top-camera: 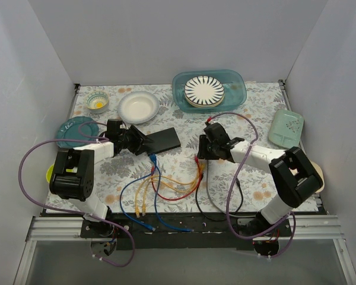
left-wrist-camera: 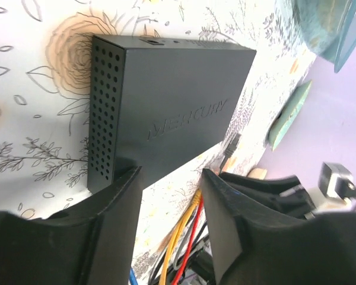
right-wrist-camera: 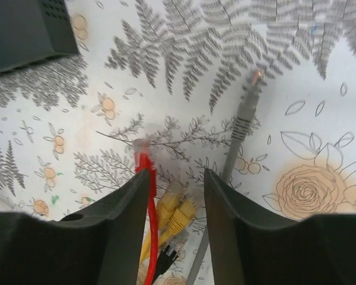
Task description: Pull the plug from the switch port
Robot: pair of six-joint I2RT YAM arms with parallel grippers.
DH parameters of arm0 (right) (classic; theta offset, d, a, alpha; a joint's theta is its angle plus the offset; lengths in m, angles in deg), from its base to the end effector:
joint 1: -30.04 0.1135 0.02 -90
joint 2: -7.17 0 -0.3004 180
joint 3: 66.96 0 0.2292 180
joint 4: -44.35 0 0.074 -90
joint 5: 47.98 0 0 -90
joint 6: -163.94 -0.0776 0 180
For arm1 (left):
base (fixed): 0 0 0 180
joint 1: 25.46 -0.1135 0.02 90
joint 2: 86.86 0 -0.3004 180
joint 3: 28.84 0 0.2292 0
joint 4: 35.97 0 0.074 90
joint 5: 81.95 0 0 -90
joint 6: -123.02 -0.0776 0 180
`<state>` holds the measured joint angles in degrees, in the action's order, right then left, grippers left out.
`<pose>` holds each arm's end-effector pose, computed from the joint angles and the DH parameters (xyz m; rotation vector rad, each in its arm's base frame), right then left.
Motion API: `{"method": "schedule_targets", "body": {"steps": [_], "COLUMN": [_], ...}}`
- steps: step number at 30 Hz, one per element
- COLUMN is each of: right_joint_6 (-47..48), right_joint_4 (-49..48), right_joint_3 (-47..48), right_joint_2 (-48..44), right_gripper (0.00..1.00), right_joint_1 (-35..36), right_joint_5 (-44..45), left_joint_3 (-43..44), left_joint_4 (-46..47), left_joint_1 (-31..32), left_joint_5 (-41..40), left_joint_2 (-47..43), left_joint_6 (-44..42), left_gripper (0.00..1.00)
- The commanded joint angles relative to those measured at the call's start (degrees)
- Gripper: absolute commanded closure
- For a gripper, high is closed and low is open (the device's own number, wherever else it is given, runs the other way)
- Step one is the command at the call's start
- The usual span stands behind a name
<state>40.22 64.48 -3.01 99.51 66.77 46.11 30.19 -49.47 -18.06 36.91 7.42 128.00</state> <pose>0.2711 0.1954 0.1912 -0.0315 2.4706 0.4675 0.3157 -0.0788 0.1740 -1.7362 2.2016 -1.2685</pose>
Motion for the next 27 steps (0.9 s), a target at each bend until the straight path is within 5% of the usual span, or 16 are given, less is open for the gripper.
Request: {"method": "schedule_targets", "body": {"steps": [1, 6, 8, 9, 10, 12, 19, 27], "right_joint_6": [6.64, 8.4, 9.37, 9.46, 8.76, 7.79, 7.35, 6.03], "right_joint_4": [2.6, 7.44, 8.23, 8.76, 8.67, 7.8, 4.29, 1.38], "right_joint_3": [10.96, 36.51, 43.04, 45.68, 49.1, 50.45, 53.18, 55.65], "right_joint_2": [-1.3, 16.33, 21.28, 25.75, 27.44, 30.95, 37.3, 42.58], "right_gripper": [0.47, 0.48, 0.57, 0.65, 0.86, 0.97, 0.99, 0.99], "right_joint_1": [0.97, 0.97, 0.89, 0.71, 0.54, -0.25, -0.43, -0.08], "right_joint_5": [7.5, 3.65, 1.09, 0.57, -0.66, -1.9, -3.75, -10.77], "left_joint_3": [-1.67, -3.42, -4.04, -4.04, -4.04, -5.09, -8.52, -5.54], "left_joint_4": [-2.37, -4.65, -7.89, -9.39, -10.8, -13.44, -18.36, -19.16], "left_joint_1": [-0.54, -0.46, -0.46, -0.46, -0.46, -0.46, -0.54, -0.54], "left_joint_5": [-4.95, -8.99, -10.14, -11.71, -12.42, -13.82, -16.38, -13.66], "left_joint_2": [-4.62, -11.2, -12.1, -12.45, -12.71, -13.15, -13.08, -3.33], "left_joint_6": [0.73, 4.76, 5.04, 4.87, 4.52, 4.08, 4.6, 1.09], "left_gripper": [0.54, 0.52, 0.52, 0.53, 0.54, 0.58, 0.69, 0.68]}}
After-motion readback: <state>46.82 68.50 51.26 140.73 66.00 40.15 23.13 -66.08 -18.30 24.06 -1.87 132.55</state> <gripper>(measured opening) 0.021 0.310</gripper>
